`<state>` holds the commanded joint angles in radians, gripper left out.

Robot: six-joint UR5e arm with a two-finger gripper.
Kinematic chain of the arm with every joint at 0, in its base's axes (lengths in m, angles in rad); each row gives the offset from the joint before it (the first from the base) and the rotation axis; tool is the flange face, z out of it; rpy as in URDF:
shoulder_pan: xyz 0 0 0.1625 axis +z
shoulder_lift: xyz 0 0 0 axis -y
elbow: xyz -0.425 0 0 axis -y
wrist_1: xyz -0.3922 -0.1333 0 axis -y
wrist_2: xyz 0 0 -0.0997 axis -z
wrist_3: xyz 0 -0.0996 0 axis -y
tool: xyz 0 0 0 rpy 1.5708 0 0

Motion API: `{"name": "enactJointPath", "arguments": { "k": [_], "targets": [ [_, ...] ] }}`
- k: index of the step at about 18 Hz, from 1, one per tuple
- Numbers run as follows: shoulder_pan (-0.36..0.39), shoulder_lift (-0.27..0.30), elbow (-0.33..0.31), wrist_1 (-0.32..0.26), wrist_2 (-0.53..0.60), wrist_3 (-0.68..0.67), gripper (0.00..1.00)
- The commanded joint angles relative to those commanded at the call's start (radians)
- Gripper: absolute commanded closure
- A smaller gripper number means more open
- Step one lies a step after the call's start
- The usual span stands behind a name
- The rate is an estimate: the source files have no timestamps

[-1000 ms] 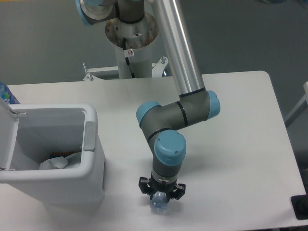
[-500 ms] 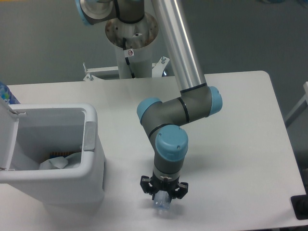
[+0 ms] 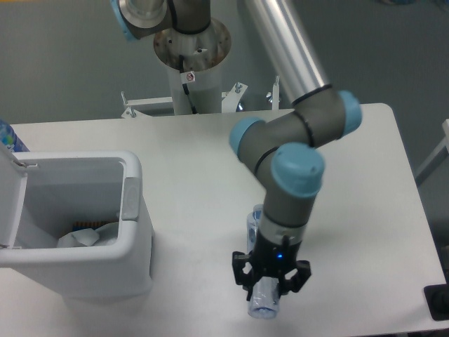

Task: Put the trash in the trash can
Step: 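Lift the bottle by its cap end and swing it toward the bin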

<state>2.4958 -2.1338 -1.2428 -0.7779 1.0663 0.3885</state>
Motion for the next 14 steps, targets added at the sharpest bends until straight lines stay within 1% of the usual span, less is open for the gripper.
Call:
{"name": "enactJointPath", "arguments": {
  "k": [1, 3, 4, 6, 7, 9, 11, 14],
  "targets": [
    [0.0, -0.002, 0.025, 0.024, -0.012, -0.04, 0.46],
    [-0.002, 0.002, 0.055, 0.093, -0.019, -0.11, 0.46],
    [-0.005, 0.003, 0.071, 0.117, -0.026, -0.135, 0.46],
    [-0.018, 0.014, 0.104, 0.124, -0.037, -0.149, 0.46],
    [-0.037, 0.021, 0.115, 0.124, -0.039, -0.149, 0.46],
    [-0.052, 0.049, 0.132, 0.124, -0.052, -0.149, 0.46],
    [-0.067, 0.084, 0.131, 0.124, -0.092, -0.151, 0.46],
    [-0.106, 0.146, 0.118, 0.124, -0.098, -0.198, 0.46]
  ]
}}
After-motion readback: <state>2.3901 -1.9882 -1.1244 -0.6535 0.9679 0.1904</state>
